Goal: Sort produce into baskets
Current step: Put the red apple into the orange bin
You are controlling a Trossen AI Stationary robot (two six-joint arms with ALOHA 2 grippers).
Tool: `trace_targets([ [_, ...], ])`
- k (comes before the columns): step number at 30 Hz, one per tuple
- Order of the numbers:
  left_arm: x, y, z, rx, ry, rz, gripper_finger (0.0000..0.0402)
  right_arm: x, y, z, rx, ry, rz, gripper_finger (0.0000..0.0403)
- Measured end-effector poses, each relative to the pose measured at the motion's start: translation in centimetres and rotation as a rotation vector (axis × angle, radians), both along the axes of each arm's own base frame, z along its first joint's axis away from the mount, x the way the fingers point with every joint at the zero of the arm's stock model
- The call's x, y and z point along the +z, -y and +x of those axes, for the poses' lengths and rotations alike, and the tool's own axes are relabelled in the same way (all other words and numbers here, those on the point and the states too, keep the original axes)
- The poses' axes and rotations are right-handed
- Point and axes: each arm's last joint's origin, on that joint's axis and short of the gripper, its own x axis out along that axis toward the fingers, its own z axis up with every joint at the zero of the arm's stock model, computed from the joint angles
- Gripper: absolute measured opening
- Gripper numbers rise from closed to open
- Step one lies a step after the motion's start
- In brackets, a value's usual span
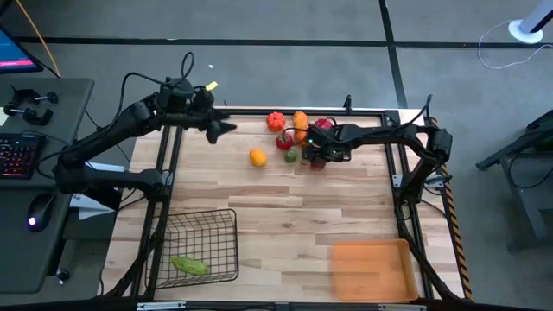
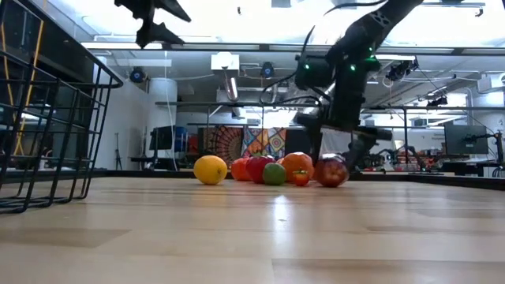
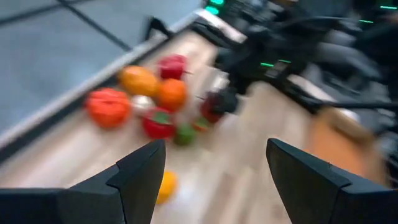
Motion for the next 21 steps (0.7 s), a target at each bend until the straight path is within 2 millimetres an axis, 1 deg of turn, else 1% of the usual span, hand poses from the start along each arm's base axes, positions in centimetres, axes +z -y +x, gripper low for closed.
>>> trace_targets([
  [3, 0.3, 1.4, 0.0, -0.119, 0.036, -0.074, 0.0268, -1.0, -0.3, -0.6, 0.000, -0.017, 0.022, 0.0328],
  [6, 0.4, 2.8, -0.1, -0.202, 0.043, -0.136, 0.0268, -1.5, -0.4, -0.9, 0.027, -0.028, 0.018, 0.0317],
  [9, 0.6, 3.6, -0.3, -0.216, 0.046, -0.137, 0.0268, -1.5, -0.5, -1.0, 0.076, -0.036, 0.009, 0.0294],
  [12, 0.7, 3.7, -0.2, -0.165, 0.040, -0.100, 0.0268, -0.9, -0.4, -0.9, 0.169, -0.066, 0.003, 0.0271],
  [14, 0.7, 3.5, -0.1, -0.113, 0.034, -0.075, 0.0268, 0.4, -0.5, -0.8, 0.247, -0.069, -0.013, 0.0270],
  [17, 0.5, 3.1, 0.2, -0.059, 0.016, -0.051, 0.0268, 3.3, -1.0, -1.3, 0.385, -0.079, -0.054, 0.0270],
  [19, 0.2, 2.9, 0.5, -0.042, -0.001, -0.040, 0.0268, 5.3, -1.8, -2.1, 0.480, -0.086, -0.074, 0.0270],
  [21, 0.0, 2.8, 0.9, -0.047, -0.017, -0.032, 0.0268, 7.4, -3.2, -3.1, 0.585, -0.035, -0.070, 0.0270],
])
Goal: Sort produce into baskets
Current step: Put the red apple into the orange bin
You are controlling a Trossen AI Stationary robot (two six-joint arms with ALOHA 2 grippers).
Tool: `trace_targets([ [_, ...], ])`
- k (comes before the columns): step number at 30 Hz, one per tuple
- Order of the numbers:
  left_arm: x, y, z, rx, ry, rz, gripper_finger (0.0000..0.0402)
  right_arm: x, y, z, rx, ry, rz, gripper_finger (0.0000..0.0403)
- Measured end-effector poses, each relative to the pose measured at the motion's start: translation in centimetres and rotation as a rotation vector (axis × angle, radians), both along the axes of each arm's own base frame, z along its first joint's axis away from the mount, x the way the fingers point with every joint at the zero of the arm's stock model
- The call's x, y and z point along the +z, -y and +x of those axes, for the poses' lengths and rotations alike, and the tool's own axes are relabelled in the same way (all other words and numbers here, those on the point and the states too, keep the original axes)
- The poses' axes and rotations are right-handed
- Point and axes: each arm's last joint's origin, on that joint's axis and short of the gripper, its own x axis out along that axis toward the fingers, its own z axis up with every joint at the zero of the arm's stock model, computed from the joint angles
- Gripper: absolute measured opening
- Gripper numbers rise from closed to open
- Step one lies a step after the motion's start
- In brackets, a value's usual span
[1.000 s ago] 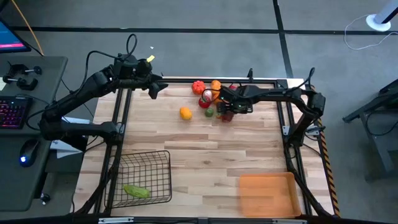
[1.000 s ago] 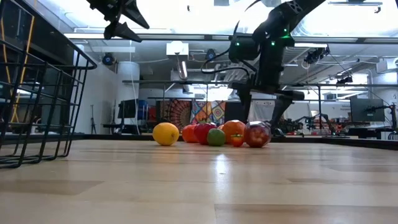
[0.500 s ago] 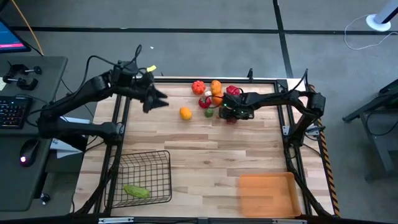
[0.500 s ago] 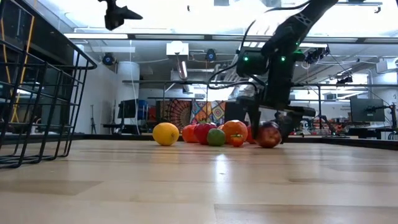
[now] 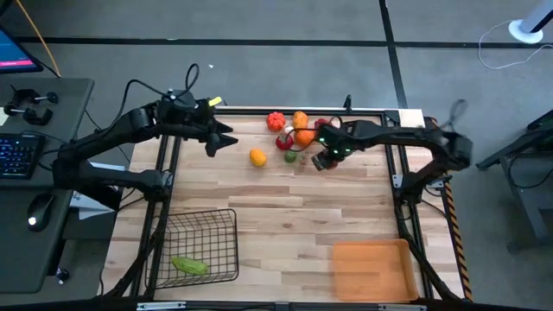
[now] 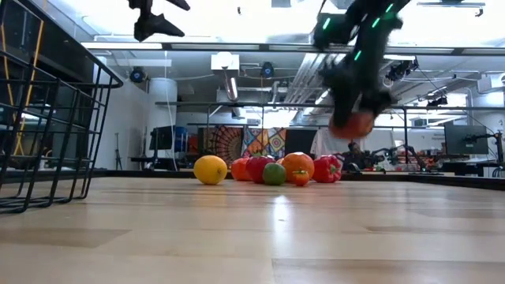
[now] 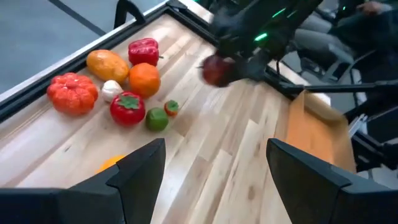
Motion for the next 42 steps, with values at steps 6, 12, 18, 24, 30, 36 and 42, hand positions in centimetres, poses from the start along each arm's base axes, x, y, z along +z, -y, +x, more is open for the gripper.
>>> trace_targets([
  [6, -0.9, -0.8, 1.8, -0.027, -0.025, 0.037, 0.0268, 3.9, -7.4, -3.7, 0.232, 0.112, 0.276, 0.0270],
  [12, -1.8, -1.7, 4.0, -0.057, -0.020, 0.091, 0.0268, 5.7, -15.8, -6.2, 0.250, 0.117, 0.519, 0.0270],
  [18, -2.6, -2.3, 5.2, -0.072, -0.034, 0.111, 0.0268, 4.8, -21.8, -7.6, 0.172, 0.011, 0.576, 0.0320],
  [24, -2.9, -2.4, 5.5, -0.099, -0.051, 0.146, 0.0268, 3.8, -25.1, -7.7, 0.105, -0.027, 0.641, 0.0334],
  [30, -2.9, -2.5, 5.4, -0.106, -0.053, 0.162, 0.0268, 3.5, -26.9, -6.8, 0.224, 0.067, 0.658, 0.0335],
  [36, -2.9, -2.6, 5.4, -0.108, -0.055, 0.170, 0.0268, 2.7, -27.1, -6.7, 0.230, 0.014, 0.648, 0.0336],
  [42, -2.9, -2.6, 5.4, -0.122, -0.059, 0.191, 0.0268, 2.6, -27.3, -6.8, 0.257, -0.053, 0.705, 0.0337],
])
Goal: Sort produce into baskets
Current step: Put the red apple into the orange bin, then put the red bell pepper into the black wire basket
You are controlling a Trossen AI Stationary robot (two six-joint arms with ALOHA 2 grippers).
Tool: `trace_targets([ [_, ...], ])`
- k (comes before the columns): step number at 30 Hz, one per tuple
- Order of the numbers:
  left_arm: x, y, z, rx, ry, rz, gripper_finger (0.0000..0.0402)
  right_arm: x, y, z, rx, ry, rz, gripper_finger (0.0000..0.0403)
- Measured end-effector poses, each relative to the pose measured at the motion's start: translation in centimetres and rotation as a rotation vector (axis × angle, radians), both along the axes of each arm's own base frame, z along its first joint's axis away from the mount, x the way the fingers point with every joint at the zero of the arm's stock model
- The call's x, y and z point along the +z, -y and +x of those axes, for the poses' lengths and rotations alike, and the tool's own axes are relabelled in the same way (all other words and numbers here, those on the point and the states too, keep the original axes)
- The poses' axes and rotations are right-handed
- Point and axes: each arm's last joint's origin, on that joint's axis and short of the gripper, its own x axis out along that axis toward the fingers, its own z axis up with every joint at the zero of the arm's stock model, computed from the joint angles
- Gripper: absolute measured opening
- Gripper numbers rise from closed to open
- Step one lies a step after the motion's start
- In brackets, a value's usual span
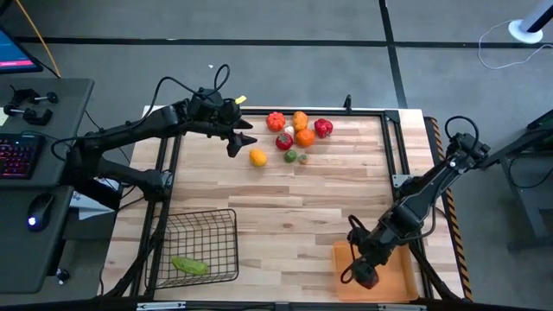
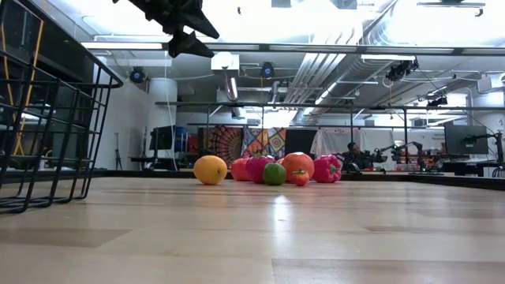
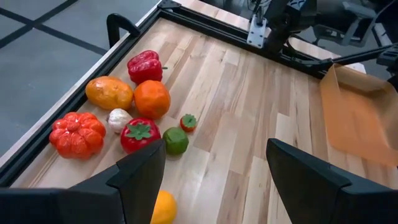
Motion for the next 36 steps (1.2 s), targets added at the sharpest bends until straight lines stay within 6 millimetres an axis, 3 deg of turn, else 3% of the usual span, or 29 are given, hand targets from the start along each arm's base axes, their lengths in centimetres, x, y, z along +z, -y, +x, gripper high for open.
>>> trace_targets([
  [4, 0.0, 0.0, 0.0, 0.000, 0.000, 0.000, 0.0268, -0.2, 0.1, -0.3, 0.012, -0.042, -0.006, 0.0348],
  [9, 0.0, 0.0, 0.0, 0.001, 0.000, 0.000, 0.0268, -0.3, 0.7, -0.2, 0.005, -0.089, -0.016, 0.0391],
  [12, 0.0, 0.0, 0.0, 0.002, 0.000, 0.001, 0.0268, -0.1, 1.9, 0.2, 0.024, -0.123, 0.018, 0.0393],
  [15, 0.0, -0.3, -0.1, 0.010, -0.001, 0.006, 0.0268, 1.2, 4.0, 0.8, 0.014, -0.037, 0.053, 0.0384],
  [19, 0.0, -0.8, -0.4, 0.042, 0.003, -0.012, 0.0268, 2.7, 8.6, 1.1, -0.204, 0.115, -0.106, 0.0383],
  [23, 0.3, -0.8, -0.6, 0.072, 0.019, -0.043, 0.0268, 3.9, 13.2, 0.7, -0.416, 0.277, -0.413, 0.0383],
  [28, 0.4, -0.8, -0.8, 0.093, 0.031, -0.076, 0.0268, 3.3, 19.0, 0.5, -0.693, 0.197, -0.893, 0.0383],
  [32, 0.4, -0.8, -0.8, 0.115, 0.039, -0.112, 0.0268, 2.0, 25.3, 2.1, -0.828, 0.079, -0.967, 0.0383],
  [36, 0.4, -0.8, -0.7, 0.134, 0.045, -0.142, 0.0268, -0.2, 32.1, 4.0, -0.764, 0.111, -0.928, 0.0383],
])
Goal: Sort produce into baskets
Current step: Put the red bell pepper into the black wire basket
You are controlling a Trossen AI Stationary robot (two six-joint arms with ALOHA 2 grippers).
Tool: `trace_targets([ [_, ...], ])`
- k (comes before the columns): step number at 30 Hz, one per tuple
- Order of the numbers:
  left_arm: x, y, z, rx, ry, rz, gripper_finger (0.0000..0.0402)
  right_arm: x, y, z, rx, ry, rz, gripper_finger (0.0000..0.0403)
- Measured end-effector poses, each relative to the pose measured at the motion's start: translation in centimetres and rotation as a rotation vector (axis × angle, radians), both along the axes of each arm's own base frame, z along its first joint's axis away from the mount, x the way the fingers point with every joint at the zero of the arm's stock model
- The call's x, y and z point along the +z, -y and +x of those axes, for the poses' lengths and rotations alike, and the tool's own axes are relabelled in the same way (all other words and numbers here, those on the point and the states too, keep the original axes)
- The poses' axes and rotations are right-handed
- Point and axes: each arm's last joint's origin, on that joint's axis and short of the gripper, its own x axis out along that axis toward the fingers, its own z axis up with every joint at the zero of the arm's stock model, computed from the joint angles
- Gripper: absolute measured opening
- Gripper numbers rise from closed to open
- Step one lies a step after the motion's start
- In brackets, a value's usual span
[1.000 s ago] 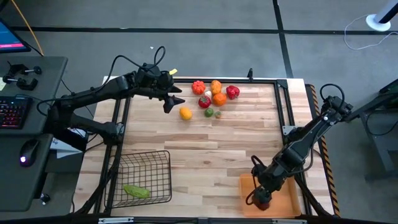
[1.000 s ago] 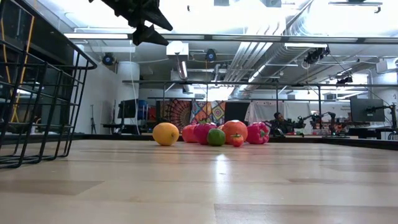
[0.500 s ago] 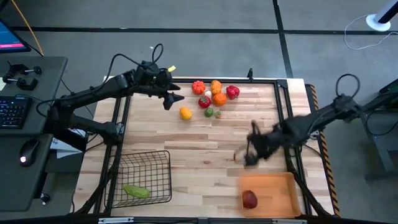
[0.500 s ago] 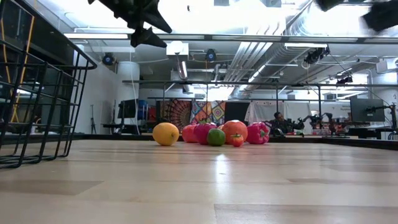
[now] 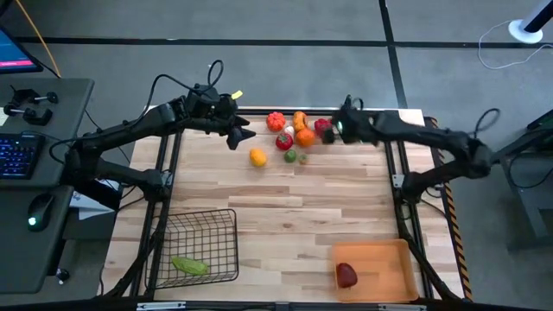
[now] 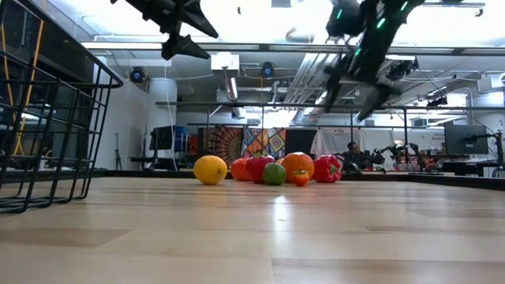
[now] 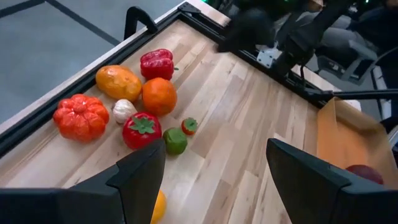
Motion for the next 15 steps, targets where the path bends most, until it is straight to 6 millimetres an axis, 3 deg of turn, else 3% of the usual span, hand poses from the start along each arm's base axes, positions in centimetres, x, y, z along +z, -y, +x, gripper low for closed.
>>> trace_targets([
  [4, 0.0, 0.0, 0.0, 0.010, 0.005, -0.022, 0.0268, -1.8, 5.7, 0.0, -0.007, -0.036, 0.106, 0.0383],
  [7, 0.0, 0.0, 0.0, 0.012, 0.007, -0.030, 0.0268, -2.8, 8.6, 0.3, 0.045, -0.105, 0.163, 0.0383],
  [15, 0.0, 0.0, 0.0, 0.012, 0.008, -0.031, 0.0268, -2.7, 12.9, 3.8, 0.265, -0.233, 0.136, 0.0383],
])
